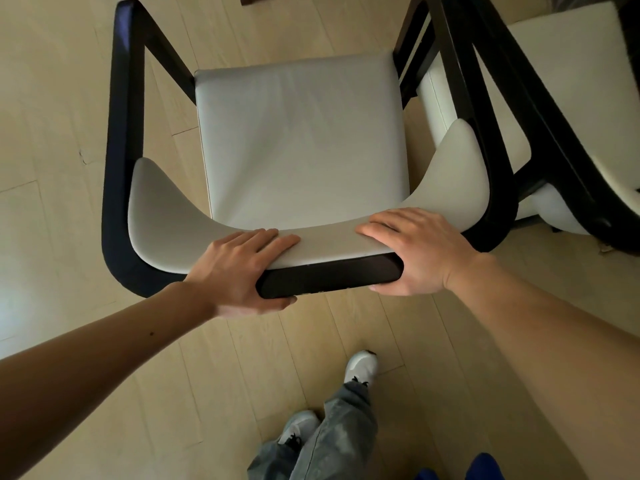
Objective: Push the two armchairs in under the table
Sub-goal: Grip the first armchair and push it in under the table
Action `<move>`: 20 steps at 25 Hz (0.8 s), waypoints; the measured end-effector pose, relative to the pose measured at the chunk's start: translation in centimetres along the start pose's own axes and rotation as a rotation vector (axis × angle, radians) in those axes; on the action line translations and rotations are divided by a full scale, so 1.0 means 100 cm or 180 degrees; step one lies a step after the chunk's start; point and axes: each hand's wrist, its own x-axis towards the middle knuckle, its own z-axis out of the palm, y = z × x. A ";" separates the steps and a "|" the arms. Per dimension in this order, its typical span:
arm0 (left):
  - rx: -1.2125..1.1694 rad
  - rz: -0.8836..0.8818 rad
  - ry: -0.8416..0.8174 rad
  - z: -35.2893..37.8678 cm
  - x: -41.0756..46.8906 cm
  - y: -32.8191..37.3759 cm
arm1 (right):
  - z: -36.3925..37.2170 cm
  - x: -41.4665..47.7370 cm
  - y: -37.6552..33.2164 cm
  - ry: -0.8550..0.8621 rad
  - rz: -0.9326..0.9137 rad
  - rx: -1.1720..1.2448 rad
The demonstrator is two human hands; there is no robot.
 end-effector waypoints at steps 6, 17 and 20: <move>0.0047 -0.0094 -0.0057 -0.005 0.017 0.005 | -0.007 0.005 0.020 -0.0020 -0.0095 -0.0026; 0.0075 -0.0089 -0.0054 -0.012 0.039 0.004 | -0.015 0.016 0.046 -0.0131 -0.0192 0.0070; 0.0057 -0.0155 -0.0137 -0.012 0.042 0.003 | -0.018 0.018 0.047 -0.0187 -0.0173 0.0053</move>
